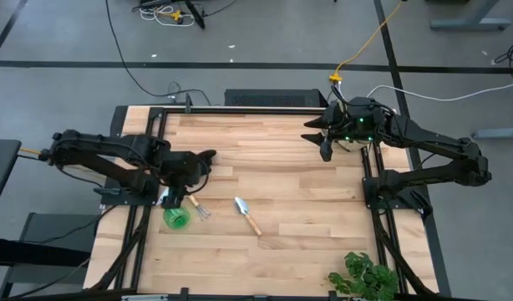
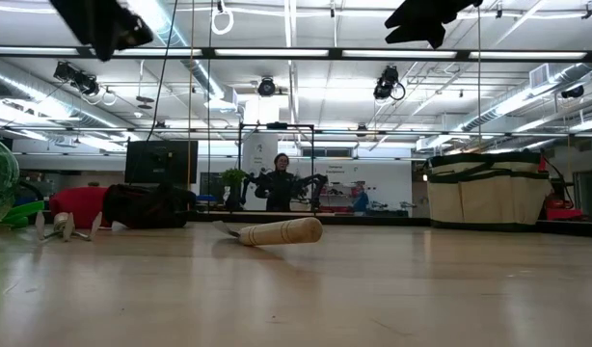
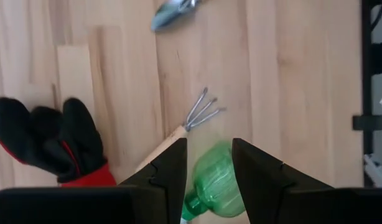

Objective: Pick & Place Garden tools in Gardening bag
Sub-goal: Put the green spray bottle into the gardening bag

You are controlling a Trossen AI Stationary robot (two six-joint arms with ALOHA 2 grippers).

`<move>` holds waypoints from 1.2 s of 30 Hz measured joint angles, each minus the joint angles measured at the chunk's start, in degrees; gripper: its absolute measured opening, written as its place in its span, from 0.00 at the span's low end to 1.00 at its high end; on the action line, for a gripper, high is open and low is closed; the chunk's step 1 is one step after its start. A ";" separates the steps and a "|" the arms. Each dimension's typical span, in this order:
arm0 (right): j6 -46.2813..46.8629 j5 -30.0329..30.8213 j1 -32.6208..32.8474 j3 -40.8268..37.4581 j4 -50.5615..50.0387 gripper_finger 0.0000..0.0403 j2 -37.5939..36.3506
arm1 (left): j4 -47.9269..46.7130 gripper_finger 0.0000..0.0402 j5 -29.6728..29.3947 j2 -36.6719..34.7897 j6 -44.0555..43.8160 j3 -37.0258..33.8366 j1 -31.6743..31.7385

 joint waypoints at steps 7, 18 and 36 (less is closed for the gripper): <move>-0.02 0.00 -0.02 0.00 -0.04 0.49 0.02 | 0.15 0.33 -0.63 -0.51 0.60 -8.11 0.00; -0.42 0.02 -0.02 0.00 -0.04 0.49 0.02 | -0.32 0.33 -0.65 0.94 -0.19 -15.08 1.43; -2.05 2.97 -0.04 0.00 -0.07 0.49 0.02 | -6.83 0.59 -1.69 15.96 5.00 -15.08 8.76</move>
